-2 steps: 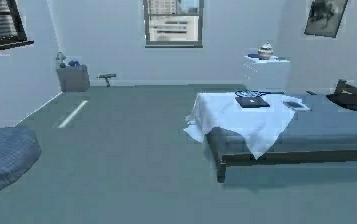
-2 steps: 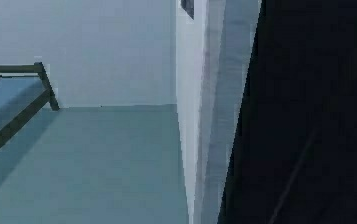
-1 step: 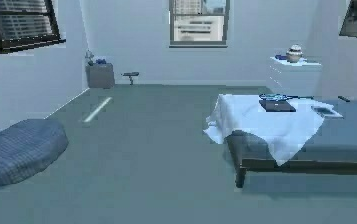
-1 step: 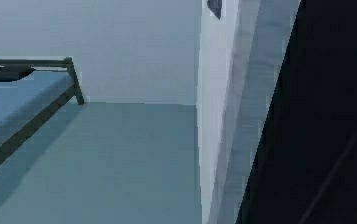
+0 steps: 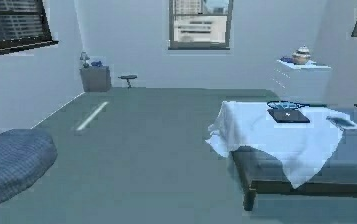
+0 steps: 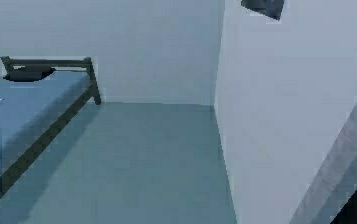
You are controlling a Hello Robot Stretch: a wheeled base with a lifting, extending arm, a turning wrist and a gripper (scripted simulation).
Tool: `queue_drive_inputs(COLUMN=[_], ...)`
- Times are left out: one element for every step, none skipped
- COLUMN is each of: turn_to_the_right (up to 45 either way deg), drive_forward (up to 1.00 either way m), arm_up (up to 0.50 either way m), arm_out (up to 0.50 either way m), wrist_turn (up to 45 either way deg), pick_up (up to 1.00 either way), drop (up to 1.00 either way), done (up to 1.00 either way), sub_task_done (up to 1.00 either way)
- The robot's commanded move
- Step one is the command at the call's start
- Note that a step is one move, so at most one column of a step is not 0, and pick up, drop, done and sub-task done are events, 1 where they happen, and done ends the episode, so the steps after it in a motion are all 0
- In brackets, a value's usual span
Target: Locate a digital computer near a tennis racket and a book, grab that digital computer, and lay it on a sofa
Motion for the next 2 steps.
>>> queue_drive_inputs(turn_to_the_right=[45.0,6.0], drive_forward=[0.00,0.00], arm_up=[0.00,0.00], arm_out=[0.00,0.00], wrist_turn=[0.0,0.0], pick_up=[0.00,0.00], drop=[0.00,0.00], done=[0.00,0.00], sub_task_done=[0.00,0.00])
